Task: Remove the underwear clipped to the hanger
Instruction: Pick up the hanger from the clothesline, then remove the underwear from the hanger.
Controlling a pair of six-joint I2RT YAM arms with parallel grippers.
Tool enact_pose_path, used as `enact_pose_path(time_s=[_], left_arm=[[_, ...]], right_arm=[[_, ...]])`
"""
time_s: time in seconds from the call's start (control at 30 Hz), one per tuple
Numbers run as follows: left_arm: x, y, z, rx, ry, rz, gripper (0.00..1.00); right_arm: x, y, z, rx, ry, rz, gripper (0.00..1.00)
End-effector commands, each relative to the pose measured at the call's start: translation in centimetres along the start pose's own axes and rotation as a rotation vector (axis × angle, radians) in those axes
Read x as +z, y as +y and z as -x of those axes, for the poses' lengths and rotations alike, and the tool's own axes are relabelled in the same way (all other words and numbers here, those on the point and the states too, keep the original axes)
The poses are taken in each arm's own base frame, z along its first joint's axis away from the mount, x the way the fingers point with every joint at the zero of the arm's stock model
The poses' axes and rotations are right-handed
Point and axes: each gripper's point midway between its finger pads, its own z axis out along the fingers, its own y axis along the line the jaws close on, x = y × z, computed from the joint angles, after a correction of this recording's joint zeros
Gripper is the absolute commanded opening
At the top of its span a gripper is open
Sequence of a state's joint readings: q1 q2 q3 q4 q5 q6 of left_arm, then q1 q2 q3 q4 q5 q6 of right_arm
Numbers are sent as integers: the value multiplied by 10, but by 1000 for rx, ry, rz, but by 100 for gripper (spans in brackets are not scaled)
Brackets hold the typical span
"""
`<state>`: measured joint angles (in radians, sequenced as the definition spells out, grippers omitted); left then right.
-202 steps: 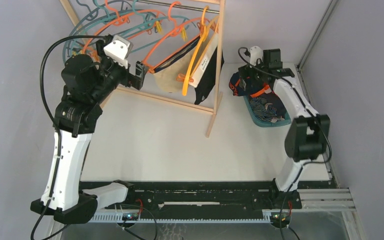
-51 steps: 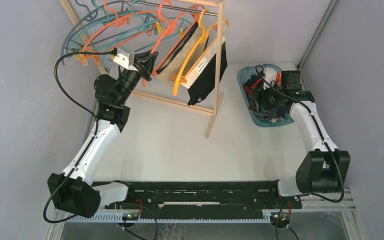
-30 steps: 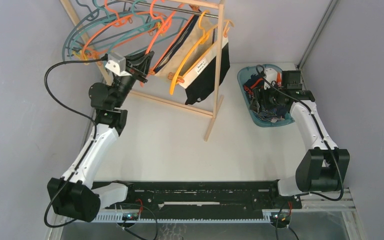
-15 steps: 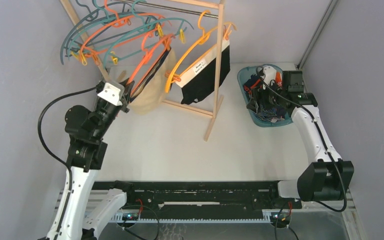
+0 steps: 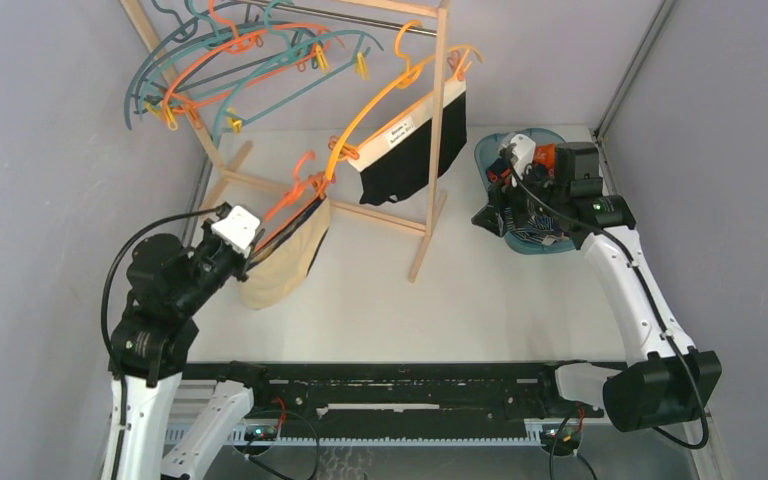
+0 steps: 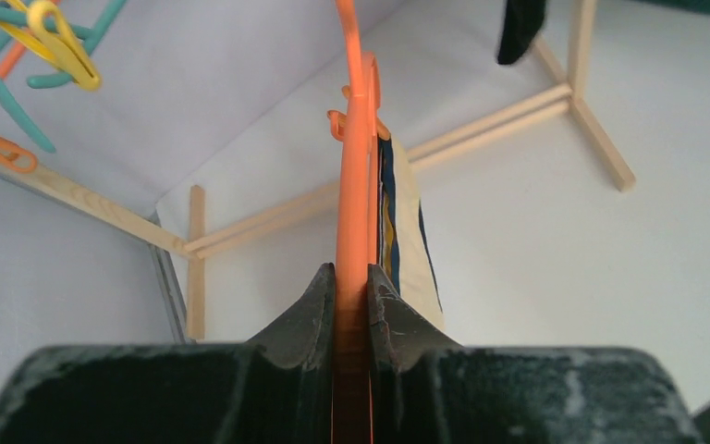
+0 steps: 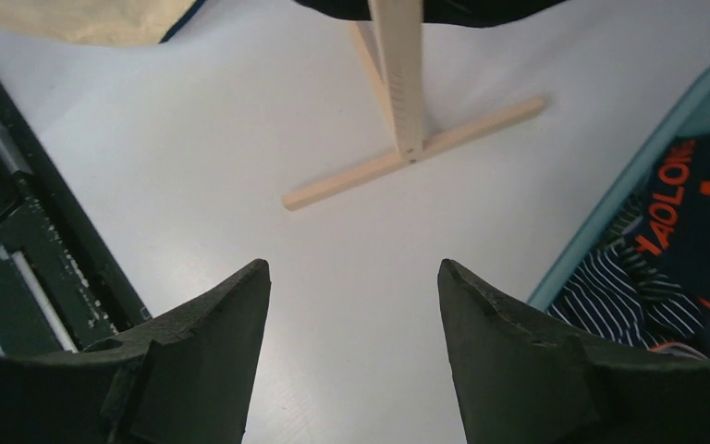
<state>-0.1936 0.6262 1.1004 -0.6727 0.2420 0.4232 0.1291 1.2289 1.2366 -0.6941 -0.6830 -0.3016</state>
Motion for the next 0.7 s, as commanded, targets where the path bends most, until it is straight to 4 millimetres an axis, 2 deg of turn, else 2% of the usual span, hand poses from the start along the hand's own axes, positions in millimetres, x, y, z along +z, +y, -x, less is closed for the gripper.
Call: enact_pose_path(time_s=[0.0,0.2,0.4,0.53,0.67], left_arm=[[-31,-18,17,85,-35,-100,0],[-47,-59,23,155,-81,-340,0],[-59,-107,51,189,-257,-674,0],[-58,-119,67,211,-354,-801,0],[-52,-126,74,224,-423,-903,0]], right_arm=[[-6,34,14,-71,-64,135,66],[-9,68,16,-105,-89,300,66],[-15,86,24,-82,-126,394,66],[-17,94,24,-65,-176,417,66],[-24,101,24,-51,-198,430,67]])
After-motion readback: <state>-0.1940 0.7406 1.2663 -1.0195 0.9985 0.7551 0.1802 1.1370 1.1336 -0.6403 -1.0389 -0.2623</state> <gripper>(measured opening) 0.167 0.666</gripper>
